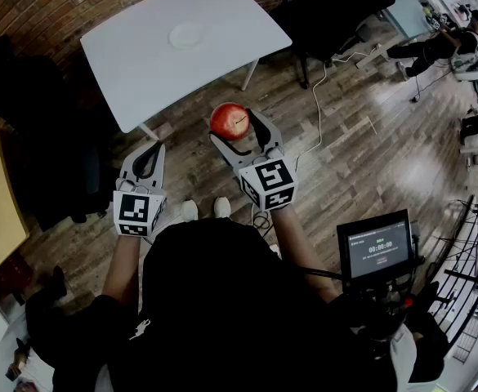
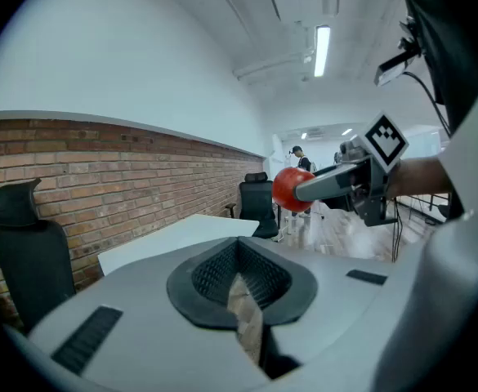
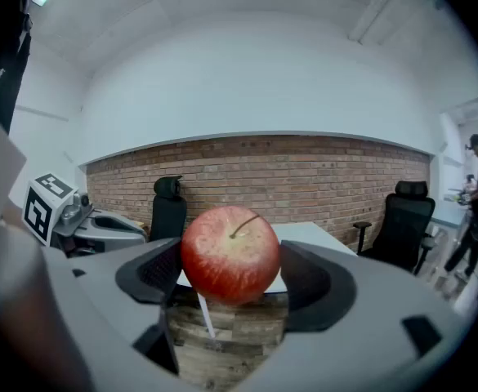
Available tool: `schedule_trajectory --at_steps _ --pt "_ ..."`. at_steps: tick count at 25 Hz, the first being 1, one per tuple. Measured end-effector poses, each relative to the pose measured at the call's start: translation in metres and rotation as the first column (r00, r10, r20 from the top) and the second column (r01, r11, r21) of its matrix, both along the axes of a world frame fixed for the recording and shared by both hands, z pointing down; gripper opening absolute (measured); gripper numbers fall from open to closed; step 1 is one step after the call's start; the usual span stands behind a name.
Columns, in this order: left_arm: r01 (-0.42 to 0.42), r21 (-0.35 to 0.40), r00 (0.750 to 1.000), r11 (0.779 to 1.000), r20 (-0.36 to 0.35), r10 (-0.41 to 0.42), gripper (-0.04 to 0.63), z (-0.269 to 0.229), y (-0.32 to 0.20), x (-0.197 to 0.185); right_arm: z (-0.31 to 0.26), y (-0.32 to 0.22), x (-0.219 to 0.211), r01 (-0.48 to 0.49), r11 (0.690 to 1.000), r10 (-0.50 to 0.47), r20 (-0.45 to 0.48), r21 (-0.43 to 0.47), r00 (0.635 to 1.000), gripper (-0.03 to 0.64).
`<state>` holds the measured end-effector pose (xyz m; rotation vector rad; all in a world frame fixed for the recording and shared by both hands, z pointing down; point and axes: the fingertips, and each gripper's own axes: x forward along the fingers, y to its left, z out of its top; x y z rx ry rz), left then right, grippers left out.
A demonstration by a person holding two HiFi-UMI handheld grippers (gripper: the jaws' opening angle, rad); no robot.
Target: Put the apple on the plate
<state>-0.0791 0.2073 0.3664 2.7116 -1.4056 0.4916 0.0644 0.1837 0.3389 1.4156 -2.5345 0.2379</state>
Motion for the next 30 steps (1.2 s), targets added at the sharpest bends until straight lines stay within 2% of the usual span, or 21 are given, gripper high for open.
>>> schedule_trajectory --at_steps 17,30 --pt "0.008 0.004 1.000 1.000 -0.013 -0.008 0.006 0.005 -0.001 0.002 0.001 0.000 0.000 0.018 1.000 -0.018 -0.002 0.011 1.000 0.373" --pt "0.013 -0.016 1.000 1.000 -0.019 -0.014 0.006 0.002 -0.010 -0.020 -0.003 -0.003 0.005 -0.027 1.000 0.027 0.023 -0.012 0.999 0.373"
